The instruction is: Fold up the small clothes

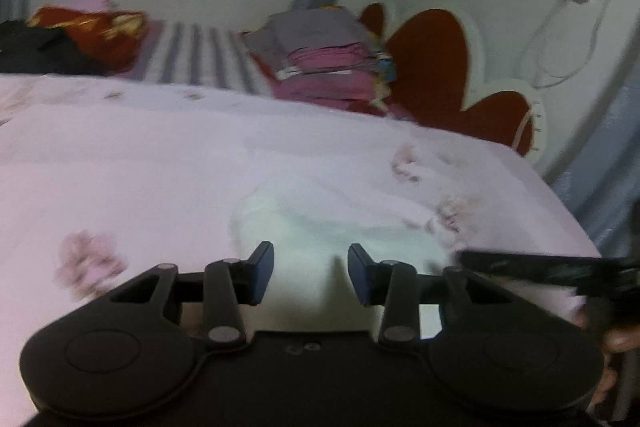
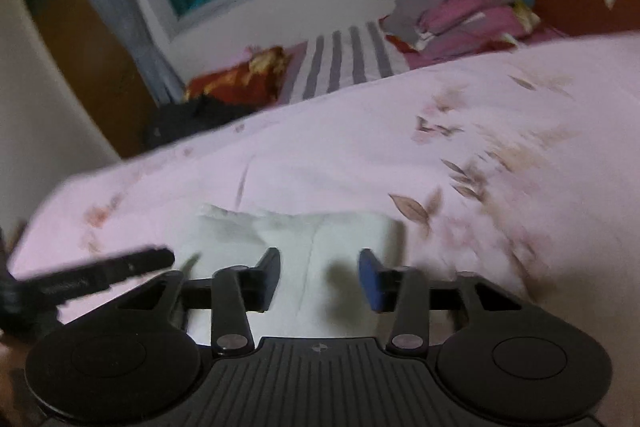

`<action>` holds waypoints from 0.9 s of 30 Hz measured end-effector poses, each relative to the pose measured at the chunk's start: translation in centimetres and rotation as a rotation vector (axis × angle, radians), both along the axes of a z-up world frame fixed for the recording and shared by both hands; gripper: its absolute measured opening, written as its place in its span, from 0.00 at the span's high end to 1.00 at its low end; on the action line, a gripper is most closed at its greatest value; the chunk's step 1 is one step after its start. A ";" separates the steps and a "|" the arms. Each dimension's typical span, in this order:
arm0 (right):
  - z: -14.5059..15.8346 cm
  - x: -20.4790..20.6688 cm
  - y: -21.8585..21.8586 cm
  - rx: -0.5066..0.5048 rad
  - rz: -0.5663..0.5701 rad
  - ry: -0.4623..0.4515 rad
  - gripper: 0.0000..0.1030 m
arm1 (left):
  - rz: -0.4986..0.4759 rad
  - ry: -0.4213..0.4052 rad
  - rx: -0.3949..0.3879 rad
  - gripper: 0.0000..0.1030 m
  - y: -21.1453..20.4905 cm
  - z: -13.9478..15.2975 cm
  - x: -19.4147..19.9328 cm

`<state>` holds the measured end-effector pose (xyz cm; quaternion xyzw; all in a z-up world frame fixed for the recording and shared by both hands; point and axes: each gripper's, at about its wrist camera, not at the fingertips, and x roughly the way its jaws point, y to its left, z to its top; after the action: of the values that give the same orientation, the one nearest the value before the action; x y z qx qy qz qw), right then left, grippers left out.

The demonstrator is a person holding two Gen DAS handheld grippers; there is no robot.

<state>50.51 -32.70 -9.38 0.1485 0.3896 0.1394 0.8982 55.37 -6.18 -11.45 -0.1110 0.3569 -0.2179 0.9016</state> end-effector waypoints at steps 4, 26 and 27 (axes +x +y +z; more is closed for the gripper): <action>-4.5 2.5 0.8 -0.116 0.028 0.112 0.76 | -0.018 0.069 0.055 0.60 -1.2 -3.5 1.4; -1.2 -2.7 0.7 -0.108 0.055 0.024 0.75 | -0.035 0.055 0.138 0.57 -0.1 -2.7 -3.7; -2.5 -2.5 1.6 -0.208 0.055 0.069 0.68 | -0.038 0.058 0.138 0.59 -0.4 -2.5 -3.6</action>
<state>48.04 -31.09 -11.90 0.0485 0.4367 0.1178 0.8906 51.76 -6.57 -13.99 -0.0480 0.3992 -0.2066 0.8920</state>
